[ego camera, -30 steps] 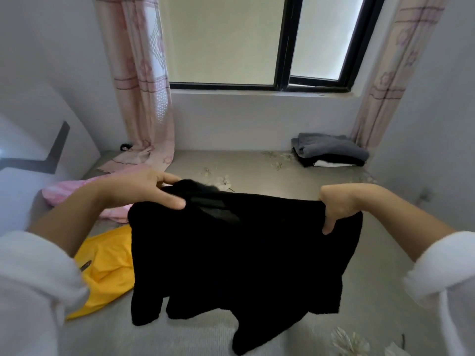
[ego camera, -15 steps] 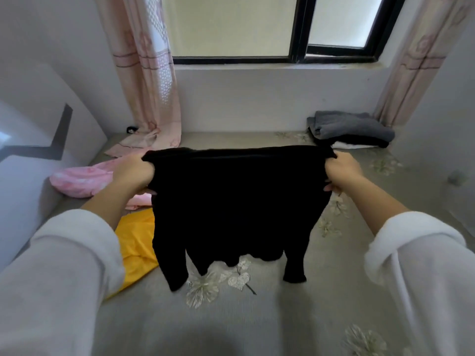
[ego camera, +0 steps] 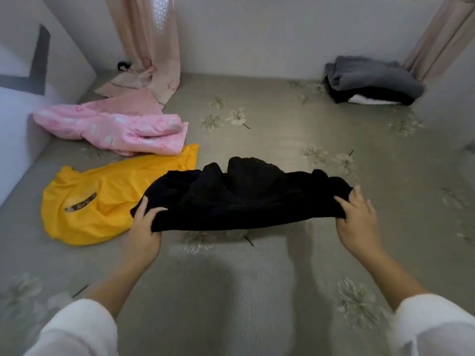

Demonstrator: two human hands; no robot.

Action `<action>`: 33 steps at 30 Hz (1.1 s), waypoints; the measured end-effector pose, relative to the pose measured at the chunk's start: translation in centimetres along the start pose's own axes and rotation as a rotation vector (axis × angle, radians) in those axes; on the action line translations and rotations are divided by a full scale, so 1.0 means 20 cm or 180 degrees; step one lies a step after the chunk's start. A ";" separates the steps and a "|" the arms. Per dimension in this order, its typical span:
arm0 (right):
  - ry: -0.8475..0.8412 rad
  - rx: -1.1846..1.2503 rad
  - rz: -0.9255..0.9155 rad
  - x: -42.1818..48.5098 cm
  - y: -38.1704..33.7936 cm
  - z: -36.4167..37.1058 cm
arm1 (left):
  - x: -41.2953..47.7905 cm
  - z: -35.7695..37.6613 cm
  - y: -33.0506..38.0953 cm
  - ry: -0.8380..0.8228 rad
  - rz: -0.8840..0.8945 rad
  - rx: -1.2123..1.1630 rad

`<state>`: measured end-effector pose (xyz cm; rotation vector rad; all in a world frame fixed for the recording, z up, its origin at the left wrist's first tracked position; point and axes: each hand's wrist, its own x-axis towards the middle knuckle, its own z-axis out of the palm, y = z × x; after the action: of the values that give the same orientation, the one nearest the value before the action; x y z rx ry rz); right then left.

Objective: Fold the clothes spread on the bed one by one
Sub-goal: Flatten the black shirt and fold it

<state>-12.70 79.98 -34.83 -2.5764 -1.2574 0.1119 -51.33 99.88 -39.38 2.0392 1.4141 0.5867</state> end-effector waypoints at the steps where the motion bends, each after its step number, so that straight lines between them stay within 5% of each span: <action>1: -0.0257 -0.0047 0.0105 -0.05 0.03 0.09 | -0.07 0.07 -0.07 -0.0161 -0.0096 0.0178; 8: -0.1805 -0.0798 0.0241 -0.51 0.21 0.61 | -0.55 0.44 -0.44 -0.1876 -0.0653 0.1777; 15: -0.2876 -0.1393 0.0543 -0.80 0.35 0.83 | -0.82 0.61 -0.58 -0.3264 -0.1195 0.1882; 19: -0.2336 -0.1174 0.0566 -0.75 0.29 0.94 | -0.77 0.72 -0.51 -0.2312 -0.1090 0.1709; 22: -0.1961 -0.0330 0.0483 -0.71 0.22 1.06 | -0.74 0.86 -0.44 -0.1738 -0.0944 0.1001; 28: -0.2218 0.0019 0.0695 -0.70 0.22 1.24 | -0.72 1.04 -0.38 -0.1324 -0.2058 -0.0453; 31: -0.2049 -0.0250 0.0133 -0.73 0.27 1.24 | -0.75 1.01 -0.39 -0.1420 -0.2083 -0.0775; 33: -0.1481 -0.0331 -0.0558 -0.79 0.33 1.22 | -0.81 0.95 -0.41 -0.1424 -0.1434 -0.0757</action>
<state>-22.11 68.83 -60.86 -2.5992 -1.6788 0.6582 -50.16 82.78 -59.27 1.4770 1.3842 0.0886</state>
